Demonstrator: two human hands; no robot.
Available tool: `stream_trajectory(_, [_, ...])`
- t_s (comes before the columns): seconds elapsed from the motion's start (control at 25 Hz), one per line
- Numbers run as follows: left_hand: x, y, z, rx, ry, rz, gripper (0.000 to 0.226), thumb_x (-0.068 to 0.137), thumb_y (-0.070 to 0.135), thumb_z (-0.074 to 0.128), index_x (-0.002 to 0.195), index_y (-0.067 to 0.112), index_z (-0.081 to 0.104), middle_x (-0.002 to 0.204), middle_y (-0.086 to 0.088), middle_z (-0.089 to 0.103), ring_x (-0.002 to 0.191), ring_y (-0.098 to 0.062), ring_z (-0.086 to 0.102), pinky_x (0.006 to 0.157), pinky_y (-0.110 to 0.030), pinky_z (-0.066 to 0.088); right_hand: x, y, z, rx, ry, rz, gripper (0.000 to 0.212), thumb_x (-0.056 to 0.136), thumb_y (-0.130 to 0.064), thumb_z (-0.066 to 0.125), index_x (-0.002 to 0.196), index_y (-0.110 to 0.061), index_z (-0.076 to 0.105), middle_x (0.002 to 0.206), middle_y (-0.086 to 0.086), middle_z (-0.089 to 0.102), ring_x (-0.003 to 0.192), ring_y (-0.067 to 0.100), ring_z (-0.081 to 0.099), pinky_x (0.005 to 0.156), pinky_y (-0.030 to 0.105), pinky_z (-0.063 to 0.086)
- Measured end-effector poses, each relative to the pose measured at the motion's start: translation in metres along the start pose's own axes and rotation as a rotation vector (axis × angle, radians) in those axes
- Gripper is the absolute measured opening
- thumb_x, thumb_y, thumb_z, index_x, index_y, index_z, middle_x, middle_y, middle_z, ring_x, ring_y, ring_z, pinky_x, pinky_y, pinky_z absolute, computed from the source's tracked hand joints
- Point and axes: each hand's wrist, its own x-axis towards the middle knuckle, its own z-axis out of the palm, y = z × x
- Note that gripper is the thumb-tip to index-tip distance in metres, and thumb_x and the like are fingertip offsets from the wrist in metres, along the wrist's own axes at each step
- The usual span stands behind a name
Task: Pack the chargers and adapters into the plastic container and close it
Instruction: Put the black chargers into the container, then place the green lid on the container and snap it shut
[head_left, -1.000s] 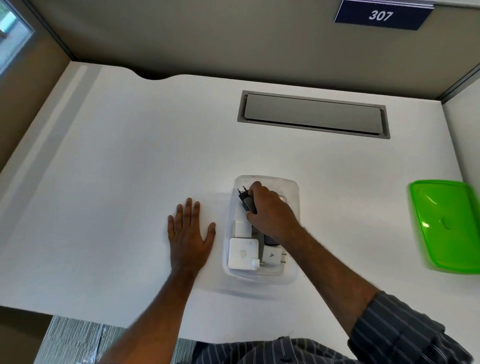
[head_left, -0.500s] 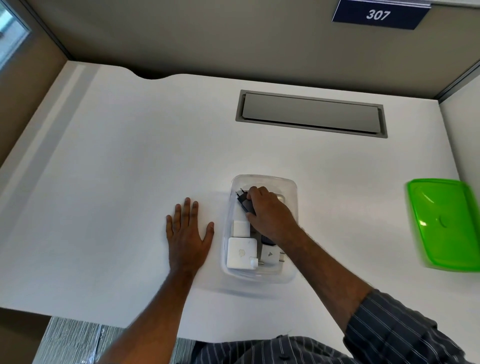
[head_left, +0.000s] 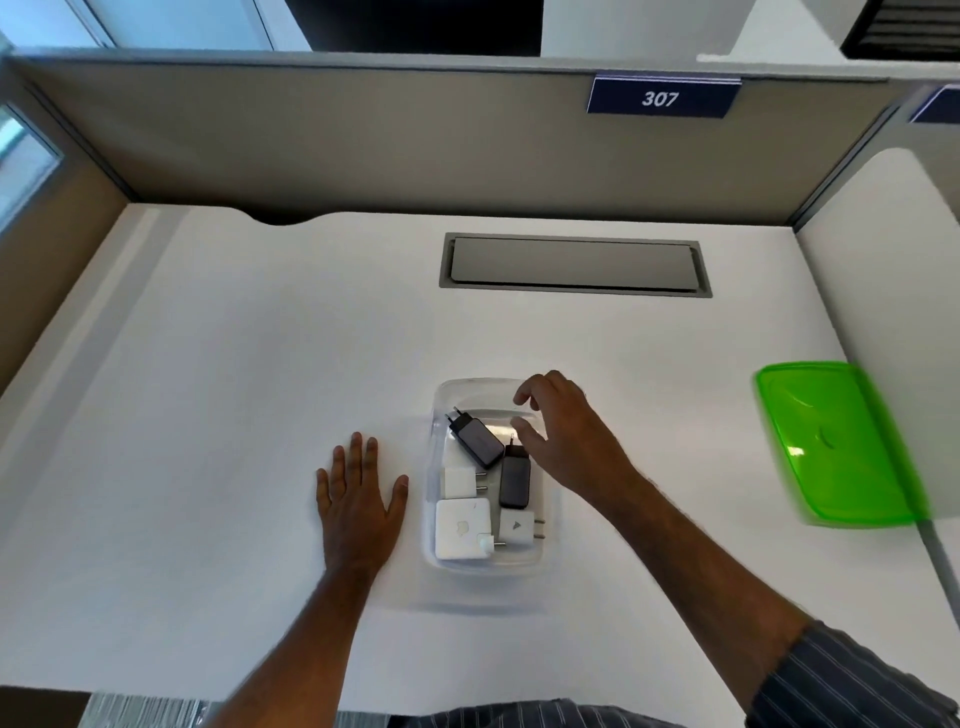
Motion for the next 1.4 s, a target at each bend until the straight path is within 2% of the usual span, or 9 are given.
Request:
stream_trajectory(0.16, [0.005, -0.002, -0.007, -0.055, -0.047, -0.021, 0.074, 0.099, 0.056, 0.038, 0.162, 0.023, 0.020, 0.173, 0.000, 0.012, 0.160, -0.025, 0.008, 0.129, -0.050, 0.006, -0.020, 0.022, -0.016, 0.076, 0.091, 0.051, 0.026, 0.092, -0.028, 0.067, 0.114, -0.028, 0.052, 0.106, -0.012, 0.050, 0.097, 0.006, 0.045, 0.077, 0.014, 0.041])
stream_trajectory(0.28, [0.020, 0.006, -0.024, -0.081, -0.101, -0.051, 0.073, 0.098, 0.046, 0.054, 0.160, 0.021, 0.026, 0.170, -0.003, 0.023, 0.156, -0.029, 0.021, 0.126, -0.053, 0.016, -0.032, 0.042, -0.027, 0.161, 0.133, 0.120, 0.027, 0.092, -0.028, 0.067, 0.114, -0.028, 0.053, 0.111, -0.011, 0.053, 0.097, 0.011, 0.052, 0.073, 0.013, 0.037])
stream_trajectory(0.36, [0.033, 0.020, -0.041, -0.128, -0.092, -0.074, 0.070, 0.097, 0.037, 0.057, 0.159, 0.020, 0.029, 0.167, -0.004, 0.031, 0.152, -0.030, 0.030, 0.124, -0.052, 0.023, -0.041, 0.057, -0.033, 0.186, 0.154, 0.161, 0.027, 0.092, -0.026, 0.067, 0.116, -0.028, 0.054, 0.112, -0.011, 0.054, 0.098, 0.013, 0.055, 0.072, 0.016, 0.038])
stream_trajectory(0.48, [0.050, 0.055, -0.068, -0.265, 0.029, -0.030, 0.057, 0.096, 0.023, 0.061, 0.150, 0.018, 0.044, 0.157, -0.006, 0.047, 0.143, -0.033, 0.043, 0.118, -0.054, 0.032, -0.058, 0.081, -0.042, 0.175, 0.174, 0.223, 0.033, 0.092, -0.022, 0.067, 0.122, -0.026, 0.054, 0.117, -0.010, 0.053, 0.102, 0.014, 0.054, 0.077, 0.023, 0.043])
stream_trajectory(0.64, [0.066, 0.118, -0.096, -0.282, 0.095, 0.162, 0.050, 0.095, 0.019, 0.063, 0.143, 0.017, 0.051, 0.149, -0.006, 0.054, 0.136, -0.032, 0.050, 0.114, -0.052, 0.036, -0.084, 0.115, -0.056, 0.090, 0.137, 0.305, 0.045, 0.091, -0.013, 0.069, 0.132, -0.016, 0.051, 0.127, 0.001, 0.049, 0.114, 0.023, 0.053, 0.099, 0.039, 0.047])
stream_trajectory(0.8, [0.071, 0.187, -0.103, -0.304, 0.124, 0.344, 0.048, 0.094, 0.021, 0.066, 0.140, 0.015, 0.054, 0.144, -0.006, 0.058, 0.132, -0.031, 0.053, 0.111, -0.052, 0.039, -0.108, 0.146, -0.073, 0.039, 0.112, 0.426, 0.053, 0.090, -0.018, 0.071, 0.137, -0.011, 0.049, 0.134, 0.008, 0.047, 0.122, 0.031, 0.052, 0.104, 0.048, 0.044])
stream_trajectory(1.08, [0.039, 0.300, -0.070, -0.435, -0.053, 0.557, 0.051, 0.096, 0.022, 0.063, 0.145, 0.017, 0.049, 0.149, -0.002, 0.051, 0.139, -0.024, 0.043, 0.117, -0.037, 0.033, -0.147, 0.193, -0.108, -0.047, 0.210, 0.591, 0.060, 0.088, -0.022, 0.075, 0.139, -0.005, 0.048, 0.139, 0.014, 0.046, 0.130, 0.033, 0.048, 0.104, 0.046, 0.043])
stream_trajectory(1.24, [0.017, 0.346, -0.040, -0.465, -0.242, 0.588, 0.056, 0.097, 0.027, 0.061, 0.150, 0.020, 0.043, 0.154, 0.003, 0.044, 0.143, -0.021, 0.036, 0.114, -0.028, 0.027, -0.162, 0.221, -0.126, -0.080, 0.270, 0.740, 0.067, 0.086, -0.028, 0.076, 0.144, -0.011, 0.046, 0.146, 0.012, 0.043, 0.132, 0.036, 0.047, 0.103, 0.050, 0.043])
stream_trajectory(1.4, [0.003, 0.386, -0.011, -0.470, -0.431, 0.586, 0.060, 0.098, 0.030, 0.061, 0.153, 0.020, 0.038, 0.157, 0.004, 0.040, 0.145, -0.020, 0.035, 0.119, -0.029, 0.027, -0.171, 0.248, -0.139, -0.084, 0.293, 0.858, 0.076, 0.085, -0.034, 0.076, 0.148, -0.010, 0.040, 0.151, 0.013, 0.039, 0.136, 0.036, 0.044, 0.103, 0.049, 0.041])
